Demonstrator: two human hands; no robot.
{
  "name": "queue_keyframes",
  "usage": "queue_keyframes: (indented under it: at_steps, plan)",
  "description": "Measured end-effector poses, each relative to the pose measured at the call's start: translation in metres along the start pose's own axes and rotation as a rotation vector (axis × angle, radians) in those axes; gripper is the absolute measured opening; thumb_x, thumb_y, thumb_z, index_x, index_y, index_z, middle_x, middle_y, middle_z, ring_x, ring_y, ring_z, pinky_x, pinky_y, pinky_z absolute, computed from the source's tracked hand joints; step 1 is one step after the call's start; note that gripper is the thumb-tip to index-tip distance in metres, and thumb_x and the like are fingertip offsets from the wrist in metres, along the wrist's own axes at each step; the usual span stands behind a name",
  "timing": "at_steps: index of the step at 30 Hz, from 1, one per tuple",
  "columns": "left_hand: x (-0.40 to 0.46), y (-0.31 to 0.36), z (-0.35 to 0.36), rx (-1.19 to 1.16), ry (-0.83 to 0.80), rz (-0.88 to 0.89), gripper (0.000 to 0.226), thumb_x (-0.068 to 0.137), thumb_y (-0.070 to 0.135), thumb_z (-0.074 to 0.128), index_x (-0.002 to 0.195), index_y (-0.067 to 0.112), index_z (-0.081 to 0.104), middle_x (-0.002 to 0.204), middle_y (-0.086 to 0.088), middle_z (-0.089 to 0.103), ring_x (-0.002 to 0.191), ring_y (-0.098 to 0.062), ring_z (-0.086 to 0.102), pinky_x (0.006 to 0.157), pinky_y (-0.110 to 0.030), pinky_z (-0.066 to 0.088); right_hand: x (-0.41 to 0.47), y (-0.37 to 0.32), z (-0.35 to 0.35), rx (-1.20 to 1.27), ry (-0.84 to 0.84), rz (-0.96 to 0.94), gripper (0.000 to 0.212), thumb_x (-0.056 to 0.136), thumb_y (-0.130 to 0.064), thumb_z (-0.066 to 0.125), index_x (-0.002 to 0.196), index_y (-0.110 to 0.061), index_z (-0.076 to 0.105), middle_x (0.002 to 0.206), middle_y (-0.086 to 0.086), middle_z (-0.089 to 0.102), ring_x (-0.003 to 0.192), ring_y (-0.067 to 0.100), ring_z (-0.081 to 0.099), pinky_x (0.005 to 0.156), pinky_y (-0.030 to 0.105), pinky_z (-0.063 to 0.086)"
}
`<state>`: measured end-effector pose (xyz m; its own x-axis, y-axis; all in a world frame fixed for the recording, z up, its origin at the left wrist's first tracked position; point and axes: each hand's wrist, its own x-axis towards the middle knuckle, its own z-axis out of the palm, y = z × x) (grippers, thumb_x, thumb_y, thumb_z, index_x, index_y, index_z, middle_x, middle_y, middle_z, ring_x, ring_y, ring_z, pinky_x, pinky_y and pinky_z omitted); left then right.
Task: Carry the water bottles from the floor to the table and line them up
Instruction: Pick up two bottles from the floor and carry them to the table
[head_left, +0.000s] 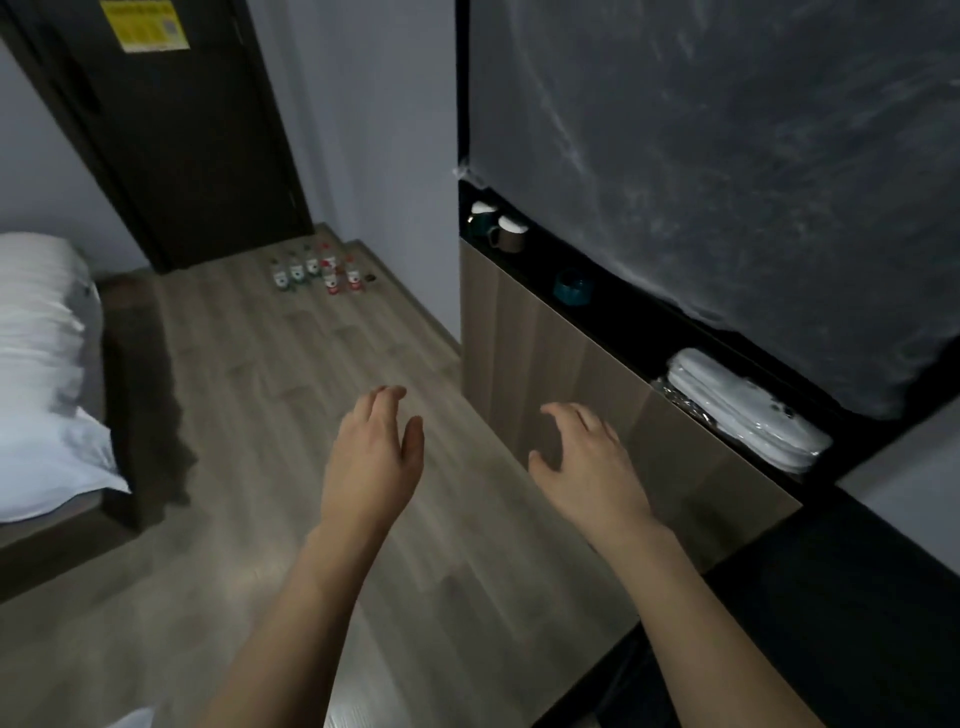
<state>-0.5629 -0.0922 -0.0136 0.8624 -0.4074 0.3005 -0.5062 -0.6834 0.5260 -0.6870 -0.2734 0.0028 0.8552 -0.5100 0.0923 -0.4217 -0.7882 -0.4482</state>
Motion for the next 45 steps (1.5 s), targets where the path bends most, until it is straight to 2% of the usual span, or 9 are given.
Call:
queue_keyframes:
  at_steps: [12, 20, 28, 32, 39, 45]
  plan:
    - [0.163, -0.075, 0.035, 0.043, -0.021, -0.055, 0.042, 0.099, 0.03, 0.053, 0.136, 0.012, 0.051, 0.138, -0.004, 0.053, 0.126, -0.023, 0.05, 0.101, -0.035, 0.042, 0.182, -0.038, 0.064, 0.061, -0.031, -0.023, 0.055, 0.086, -0.032, 0.061, 0.138, -0.023, 0.045, 0.14, -0.002, 0.047, 0.126, 0.022, 0.043, 0.102, 0.038, 0.039]
    - [0.304, -0.103, 0.033, 0.1, 0.014, -0.051, 0.041, 0.1, 0.031, 0.051, 0.137, 0.014, 0.049, 0.138, -0.004, 0.052, 0.116, -0.025, 0.057, 0.096, -0.038, 0.047, 0.323, -0.074, 0.074, 0.118, -0.009, -0.068, 0.054, 0.088, -0.028, 0.061, 0.139, -0.021, 0.045, 0.142, -0.001, 0.046, 0.129, 0.021, 0.04, 0.105, 0.034, 0.035]
    - [0.388, -0.148, 0.048, 0.077, -0.015, -0.094, 0.041, 0.099, 0.029, 0.053, 0.135, 0.011, 0.052, 0.136, -0.006, 0.054, 0.122, -0.026, 0.052, 0.097, -0.037, 0.043, 0.417, -0.11, 0.104, 0.11, -0.048, -0.077, 0.054, 0.086, -0.026, 0.062, 0.138, -0.018, 0.046, 0.14, 0.002, 0.048, 0.129, 0.023, 0.042, 0.107, 0.035, 0.034]
    - [0.439, -0.186, 0.052, 0.064, -0.019, -0.091, 0.04, 0.098, 0.027, 0.053, 0.135, 0.01, 0.052, 0.137, -0.006, 0.053, 0.124, -0.026, 0.051, 0.1, -0.036, 0.042, 0.47, -0.139, 0.128, 0.105, -0.06, -0.097, 0.054, 0.088, -0.027, 0.061, 0.138, -0.018, 0.045, 0.141, 0.001, 0.046, 0.131, 0.021, 0.039, 0.107, 0.035, 0.035]
    - [0.557, -0.273, 0.028, 0.069, 0.042, -0.088, 0.04, 0.099, 0.029, 0.052, 0.135, 0.014, 0.051, 0.136, -0.003, 0.053, 0.12, -0.022, 0.053, 0.096, -0.034, 0.044, 0.585, -0.218, 0.169, 0.079, -0.041, -0.13, 0.053, 0.087, -0.025, 0.06, 0.138, -0.018, 0.046, 0.139, 0.002, 0.047, 0.127, 0.022, 0.042, 0.105, 0.032, 0.033]
    - [0.647, -0.339, 0.006, 0.078, 0.089, -0.085, 0.04, 0.098, 0.031, 0.053, 0.135, 0.016, 0.051, 0.132, -0.001, 0.055, 0.11, -0.021, 0.058, 0.091, -0.031, 0.045, 0.674, -0.283, 0.202, 0.057, -0.028, -0.161, 0.053, 0.087, -0.026, 0.06, 0.138, -0.018, 0.047, 0.138, 0.003, 0.049, 0.126, 0.023, 0.044, 0.106, 0.031, 0.031]
